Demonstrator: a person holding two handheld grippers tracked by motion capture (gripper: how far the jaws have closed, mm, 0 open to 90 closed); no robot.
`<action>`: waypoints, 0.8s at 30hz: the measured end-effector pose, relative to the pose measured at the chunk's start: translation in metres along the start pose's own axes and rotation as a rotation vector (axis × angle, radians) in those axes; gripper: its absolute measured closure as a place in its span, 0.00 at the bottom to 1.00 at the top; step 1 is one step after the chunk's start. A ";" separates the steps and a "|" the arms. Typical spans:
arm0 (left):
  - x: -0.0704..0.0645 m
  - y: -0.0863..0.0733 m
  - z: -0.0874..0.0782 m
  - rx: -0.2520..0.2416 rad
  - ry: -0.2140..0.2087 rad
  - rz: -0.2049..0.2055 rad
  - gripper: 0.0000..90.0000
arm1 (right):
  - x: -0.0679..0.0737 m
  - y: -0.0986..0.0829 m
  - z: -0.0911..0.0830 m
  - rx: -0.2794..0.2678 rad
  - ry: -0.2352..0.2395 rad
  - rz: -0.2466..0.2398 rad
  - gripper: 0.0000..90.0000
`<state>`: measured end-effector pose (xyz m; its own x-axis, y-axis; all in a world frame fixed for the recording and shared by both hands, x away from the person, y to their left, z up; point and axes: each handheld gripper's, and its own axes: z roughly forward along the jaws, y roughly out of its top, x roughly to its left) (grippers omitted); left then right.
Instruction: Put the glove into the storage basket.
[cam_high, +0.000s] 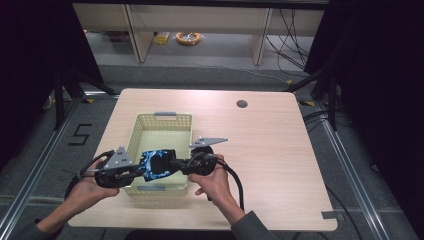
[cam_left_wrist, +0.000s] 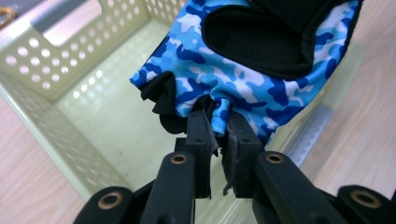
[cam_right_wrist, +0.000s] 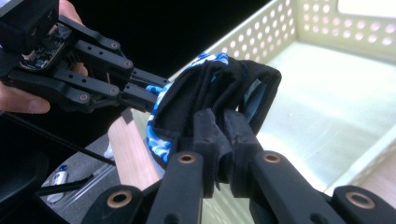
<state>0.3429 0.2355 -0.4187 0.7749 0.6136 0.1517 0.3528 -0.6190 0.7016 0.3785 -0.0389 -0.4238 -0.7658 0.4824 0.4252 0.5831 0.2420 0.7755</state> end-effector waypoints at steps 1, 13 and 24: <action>0.001 -0.002 0.001 0.005 0.001 0.001 0.90 | 0.000 -0.001 0.003 0.009 0.000 0.003 0.95; 0.010 -0.021 0.016 0.060 -0.021 -0.042 0.90 | -0.004 -0.010 0.031 0.076 -0.033 0.043 0.95; 0.013 -0.025 0.024 0.133 -0.065 -0.058 0.88 | -0.003 -0.013 0.042 0.131 -0.080 0.040 0.94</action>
<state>0.3565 0.2467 -0.4511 0.7823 0.6195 0.0653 0.4607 -0.6459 0.6087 0.3845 -0.0085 -0.4545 -0.7205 0.5582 0.4115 0.6468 0.3270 0.6890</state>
